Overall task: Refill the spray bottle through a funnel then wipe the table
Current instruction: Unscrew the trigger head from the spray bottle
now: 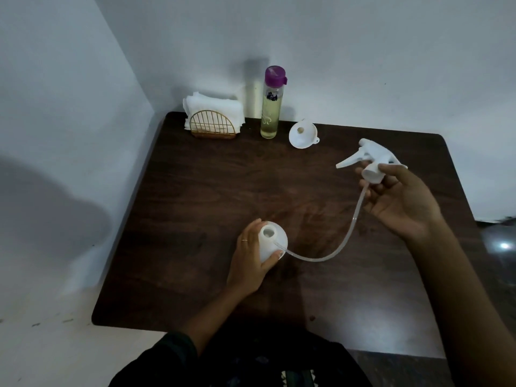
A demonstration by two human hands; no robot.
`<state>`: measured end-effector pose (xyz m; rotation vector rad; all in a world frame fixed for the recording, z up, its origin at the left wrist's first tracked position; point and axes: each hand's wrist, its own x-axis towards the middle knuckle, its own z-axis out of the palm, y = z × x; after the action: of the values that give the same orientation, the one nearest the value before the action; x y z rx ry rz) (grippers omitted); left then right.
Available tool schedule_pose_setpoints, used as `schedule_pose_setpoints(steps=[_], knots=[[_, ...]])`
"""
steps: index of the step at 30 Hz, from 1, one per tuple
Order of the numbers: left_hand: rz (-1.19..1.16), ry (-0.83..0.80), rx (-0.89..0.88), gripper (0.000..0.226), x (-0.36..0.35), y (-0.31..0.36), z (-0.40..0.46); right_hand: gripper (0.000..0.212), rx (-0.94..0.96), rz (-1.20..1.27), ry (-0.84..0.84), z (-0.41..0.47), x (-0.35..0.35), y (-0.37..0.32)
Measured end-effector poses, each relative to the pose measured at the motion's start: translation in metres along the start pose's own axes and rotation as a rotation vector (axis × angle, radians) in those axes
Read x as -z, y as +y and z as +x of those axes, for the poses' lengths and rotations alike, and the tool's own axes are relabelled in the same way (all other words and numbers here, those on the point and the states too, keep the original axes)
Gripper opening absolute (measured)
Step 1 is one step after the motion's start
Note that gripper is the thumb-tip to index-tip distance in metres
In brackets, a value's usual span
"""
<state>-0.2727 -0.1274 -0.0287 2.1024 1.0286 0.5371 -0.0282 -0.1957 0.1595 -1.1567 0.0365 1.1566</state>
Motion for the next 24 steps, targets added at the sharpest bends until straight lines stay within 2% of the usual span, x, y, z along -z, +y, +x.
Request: schedule_pose_setpoints(steps=[3, 6, 10, 15, 21, 24], knots=[[-0.009, 0.006, -0.001, 0.071, 0.000, -0.001, 0.000, 0.047, -0.106, 0.037, 0.023, 0.018, 0.022, 0.014], [-0.002, 0.007, 0.015, 0.072, 0.000, 0.001, 0.002, 0.054, -0.188, 0.035, 0.048, 0.037, 0.038, 0.036], [0.001, 0.004, 0.023, 0.071, 0.001, 0.001, 0.001, 0.042, -0.291, -0.038, 0.096, 0.056, 0.043, 0.077], [0.002, 0.000, 0.036, 0.071, 0.002, 0.001, 0.002, 0.029, -0.349, -0.255, 0.121, 0.076, 0.037, 0.113], [0.043, -0.021, 0.041, 0.074, 0.004, 0.002, 0.002, 0.034, -0.282, -0.419, 0.235, 0.088, 0.027, 0.135], [0.098, -0.011, 0.043, 0.077, 0.005, 0.002, 0.001, 0.015, -0.228, -0.502, 0.288, 0.087, 0.024, 0.138]])
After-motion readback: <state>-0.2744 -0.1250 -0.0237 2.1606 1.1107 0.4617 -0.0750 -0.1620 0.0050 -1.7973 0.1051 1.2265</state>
